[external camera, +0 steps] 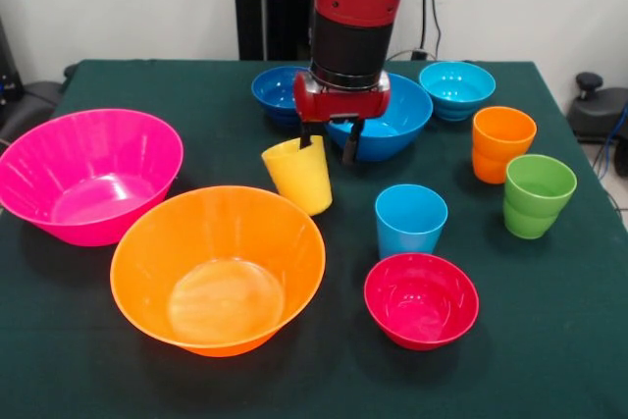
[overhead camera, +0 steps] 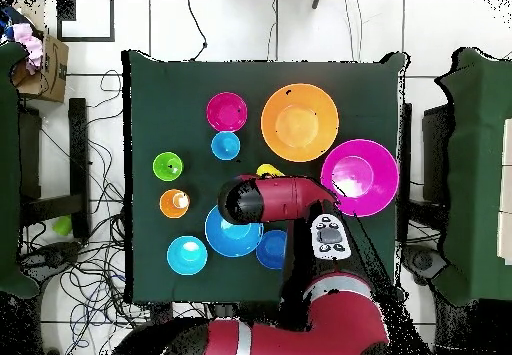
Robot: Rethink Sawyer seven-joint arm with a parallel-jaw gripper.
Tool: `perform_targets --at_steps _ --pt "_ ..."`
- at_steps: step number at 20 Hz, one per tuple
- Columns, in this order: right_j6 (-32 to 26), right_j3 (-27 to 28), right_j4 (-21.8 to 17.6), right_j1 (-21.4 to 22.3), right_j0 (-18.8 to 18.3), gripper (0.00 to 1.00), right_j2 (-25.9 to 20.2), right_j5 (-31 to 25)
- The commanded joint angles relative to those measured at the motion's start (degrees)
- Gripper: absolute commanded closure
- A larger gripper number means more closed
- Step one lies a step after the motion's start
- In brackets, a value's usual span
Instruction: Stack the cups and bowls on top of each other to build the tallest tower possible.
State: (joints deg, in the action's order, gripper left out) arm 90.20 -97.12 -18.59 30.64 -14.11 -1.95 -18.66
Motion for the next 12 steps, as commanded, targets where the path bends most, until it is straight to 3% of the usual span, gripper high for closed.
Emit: perform_targets --at_steps 1,12 --pt "3.01 -1.49 -0.27 -0.71 -0.34 0.0 -5.83 -2.44" --pt "4.24 -0.48 -0.74 -2.35 0.42 0.0 -4.98 -0.27"
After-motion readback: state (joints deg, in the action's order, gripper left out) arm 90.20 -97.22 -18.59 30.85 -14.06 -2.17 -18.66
